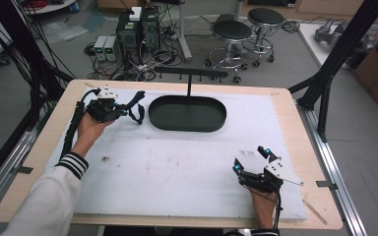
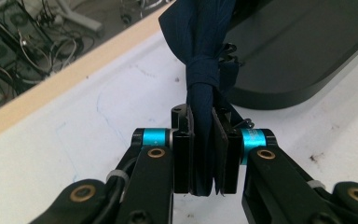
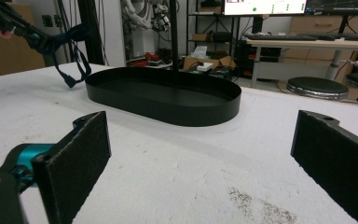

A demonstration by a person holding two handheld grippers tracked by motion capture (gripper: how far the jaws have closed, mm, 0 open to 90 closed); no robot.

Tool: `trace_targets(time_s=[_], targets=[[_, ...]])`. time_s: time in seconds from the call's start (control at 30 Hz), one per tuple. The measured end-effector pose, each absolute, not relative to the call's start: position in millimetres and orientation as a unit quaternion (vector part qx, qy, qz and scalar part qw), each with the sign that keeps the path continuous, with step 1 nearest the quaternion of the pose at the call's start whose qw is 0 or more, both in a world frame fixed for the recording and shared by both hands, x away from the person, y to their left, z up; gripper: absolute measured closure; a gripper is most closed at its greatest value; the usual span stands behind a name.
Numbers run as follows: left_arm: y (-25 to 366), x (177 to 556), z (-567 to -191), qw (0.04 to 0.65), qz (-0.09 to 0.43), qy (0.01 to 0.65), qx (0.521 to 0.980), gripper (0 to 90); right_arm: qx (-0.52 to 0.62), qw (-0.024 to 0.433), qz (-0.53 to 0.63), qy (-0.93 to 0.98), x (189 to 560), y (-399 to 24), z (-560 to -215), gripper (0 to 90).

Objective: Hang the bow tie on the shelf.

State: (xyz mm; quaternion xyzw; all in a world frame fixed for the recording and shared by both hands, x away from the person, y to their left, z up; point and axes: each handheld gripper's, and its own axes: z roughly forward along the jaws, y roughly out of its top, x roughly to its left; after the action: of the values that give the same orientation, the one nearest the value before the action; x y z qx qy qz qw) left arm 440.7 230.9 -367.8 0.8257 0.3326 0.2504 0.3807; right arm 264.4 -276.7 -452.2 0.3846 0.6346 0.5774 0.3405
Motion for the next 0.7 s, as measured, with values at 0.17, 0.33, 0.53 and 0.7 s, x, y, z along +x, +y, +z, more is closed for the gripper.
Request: trace_targets(time_s=[0.17,0.33,0.53,0.7], targets=[[233.0,436.1,-358.8,0.426,0.251,0.322,0.808,80.3,0.384,0.341,0.578,0.634,264.6,-276.6,-452.3,3.7],[234.9,432.5,-352.6,0.456,0.249,0.312,0.795,80.6,0.384,0.340,0.578,0.635,264.6,-276.8,-452.2,3.7],[236.0,428.9,-345.8,0.484,0.246,0.306,0.782,80.6,0.384,0.341,0.577,0.635,264.6,-276.6,-452.2,3.7],[236.5,428.0,-341.0,0.492,0.246,0.304,0.778,80.6,0.384,0.339,0.578,0.635,264.5,-276.8,-452.1,3.7]])
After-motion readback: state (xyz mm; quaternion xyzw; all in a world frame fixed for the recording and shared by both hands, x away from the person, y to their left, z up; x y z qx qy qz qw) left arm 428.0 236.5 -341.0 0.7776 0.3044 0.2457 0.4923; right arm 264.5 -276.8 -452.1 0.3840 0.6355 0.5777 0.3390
